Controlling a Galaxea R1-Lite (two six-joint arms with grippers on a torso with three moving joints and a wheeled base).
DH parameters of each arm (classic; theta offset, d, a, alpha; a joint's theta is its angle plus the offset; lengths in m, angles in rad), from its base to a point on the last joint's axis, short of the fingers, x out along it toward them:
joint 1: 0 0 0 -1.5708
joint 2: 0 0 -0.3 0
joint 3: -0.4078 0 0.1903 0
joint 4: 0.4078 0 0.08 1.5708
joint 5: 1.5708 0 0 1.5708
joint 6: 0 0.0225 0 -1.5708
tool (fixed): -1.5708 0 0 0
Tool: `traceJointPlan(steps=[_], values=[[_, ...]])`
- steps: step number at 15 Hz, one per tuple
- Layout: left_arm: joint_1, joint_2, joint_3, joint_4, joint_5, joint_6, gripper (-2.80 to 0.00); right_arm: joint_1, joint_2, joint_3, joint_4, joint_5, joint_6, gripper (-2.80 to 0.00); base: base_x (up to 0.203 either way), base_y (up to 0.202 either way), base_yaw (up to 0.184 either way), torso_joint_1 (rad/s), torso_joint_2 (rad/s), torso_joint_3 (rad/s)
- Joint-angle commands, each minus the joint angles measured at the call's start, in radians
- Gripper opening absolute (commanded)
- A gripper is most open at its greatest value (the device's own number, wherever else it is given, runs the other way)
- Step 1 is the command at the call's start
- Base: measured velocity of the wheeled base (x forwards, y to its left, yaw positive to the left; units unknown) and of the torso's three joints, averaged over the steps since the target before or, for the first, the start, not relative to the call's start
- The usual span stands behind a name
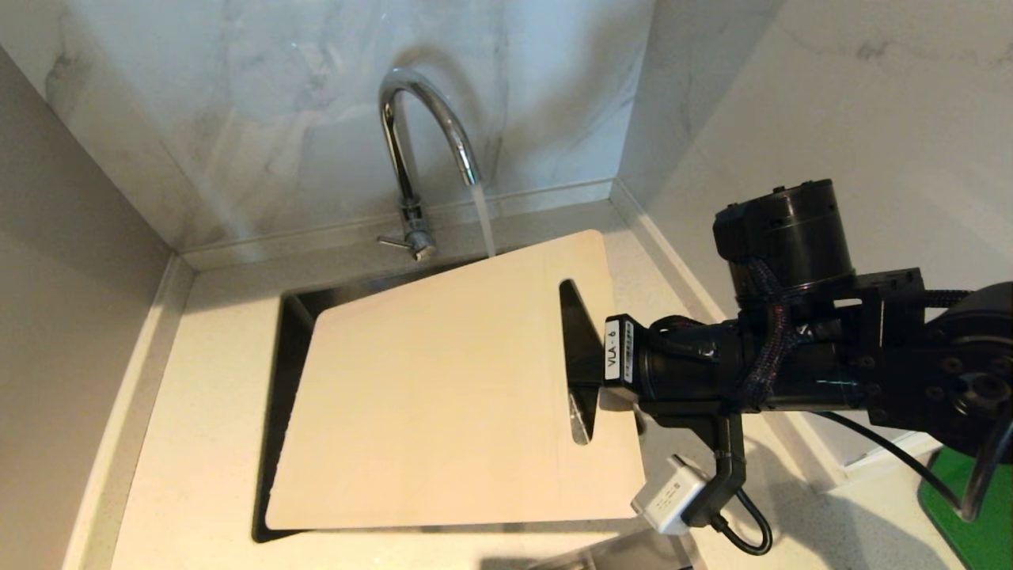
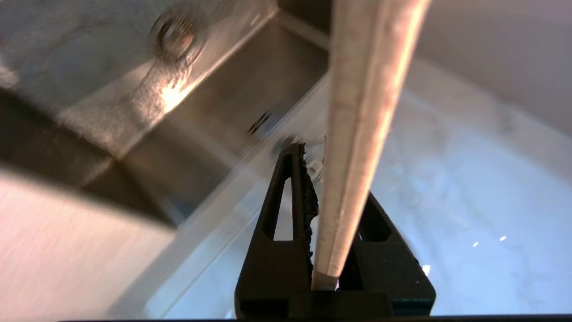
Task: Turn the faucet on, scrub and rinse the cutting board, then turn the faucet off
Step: Scrub the cutting board underwater
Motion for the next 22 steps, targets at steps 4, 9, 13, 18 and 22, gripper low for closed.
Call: traceJointPlan(steps=[4,9,13,18,22], values=[[0.000,0.000,0.002,0.000,0.001,0.000,-2.80,0.035,-0.007,0.009,0.009,0.030,-0.001,-2.80,0.000,0.000,0.000,0.000,0.00,0.000],[0.000,0.000,0.003,0.000,0.001,0.000,-2.80,0.042,-0.020,0.020,0.010,0.042,-0.001,-2.80,0.000,0.000,0.000,0.000,0.00,0.000],[0.000,0.000,0.003,0.000,0.001,0.000,-2.80,0.046,-0.023,0.016,0.012,0.056,0.028,-2.80,0.000,0.000,0.000,0.000,0.00,0.000],[0.000,0.000,0.002,-0.002,0.000,0.009,-2.80,0.064,-0.015,0.036,0.009,0.065,0.066,-2.80,0.000,0.000,0.000,0.000,0.00,0.000],[-0.002,0.003,-0.137,0.017,0.003,-0.012,-2.80,0.072,-0.006,0.050,-0.001,0.065,0.060,-2.80,0.000,0.000,0.000,0.000,0.00,0.000]])
